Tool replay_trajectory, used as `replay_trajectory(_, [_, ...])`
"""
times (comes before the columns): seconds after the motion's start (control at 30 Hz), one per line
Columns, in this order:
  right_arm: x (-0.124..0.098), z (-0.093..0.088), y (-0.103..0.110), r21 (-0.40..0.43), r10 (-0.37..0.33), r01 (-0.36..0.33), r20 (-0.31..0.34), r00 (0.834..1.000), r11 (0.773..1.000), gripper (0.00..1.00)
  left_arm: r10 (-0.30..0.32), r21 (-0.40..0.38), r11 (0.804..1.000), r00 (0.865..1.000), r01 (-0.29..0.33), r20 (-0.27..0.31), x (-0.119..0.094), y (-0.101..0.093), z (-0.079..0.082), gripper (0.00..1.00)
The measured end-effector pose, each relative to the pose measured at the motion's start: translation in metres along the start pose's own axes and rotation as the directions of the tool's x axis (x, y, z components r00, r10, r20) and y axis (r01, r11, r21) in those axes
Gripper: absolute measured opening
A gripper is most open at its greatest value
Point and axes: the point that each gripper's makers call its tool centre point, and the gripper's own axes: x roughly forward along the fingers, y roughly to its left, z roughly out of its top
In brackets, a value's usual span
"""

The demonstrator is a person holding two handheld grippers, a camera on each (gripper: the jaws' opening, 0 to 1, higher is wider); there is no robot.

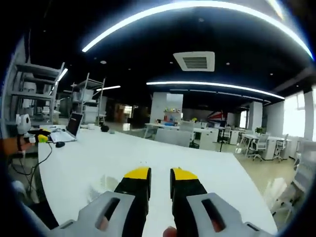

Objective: Tidy tabletop coffee trays, cups and spoons，present forward

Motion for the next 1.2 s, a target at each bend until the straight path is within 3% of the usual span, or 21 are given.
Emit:
replay_trajectory(0.2, [-0.023,-0.022,-0.025,0.023,-0.057,0.057,0.007,0.998,0.998,0.16,0.037,-0.027,0.999,0.999,-0.037,0.002,-0.005,0.005,-0.009,0.32])
replay_trajectory(0.33, [-0.038,-0.03,-0.041,0.043,-0.118,0.115,0.085,0.989,0.992,0.16,0.071,-0.042,0.997,0.998,-0.07,0.002,-0.009,0.01,-0.014,0.32])
replay_trajectory(0.57, [-0.054,-0.067,-0.053,0.075,-0.146,0.141,0.076,0.986,0.987,0.16,0.106,-0.051,0.993,0.994,-0.106,-0.005,-0.012,0.015,-0.026,0.32])
replay_trajectory(0.9, [-0.06,-0.108,-0.041,0.06,-0.076,0.076,0.001,0.997,0.995,0.19,0.122,-0.05,0.991,0.992,-0.123,-0.025,-0.012,0.01,-0.043,0.32])
replay_trajectory(1.2, [-0.06,-0.115,-0.037,0.06,-0.074,0.075,-0.009,0.997,0.995,0.2,0.122,-0.065,0.99,0.992,-0.125,-0.04,-0.012,0.006,-0.048,0.32])
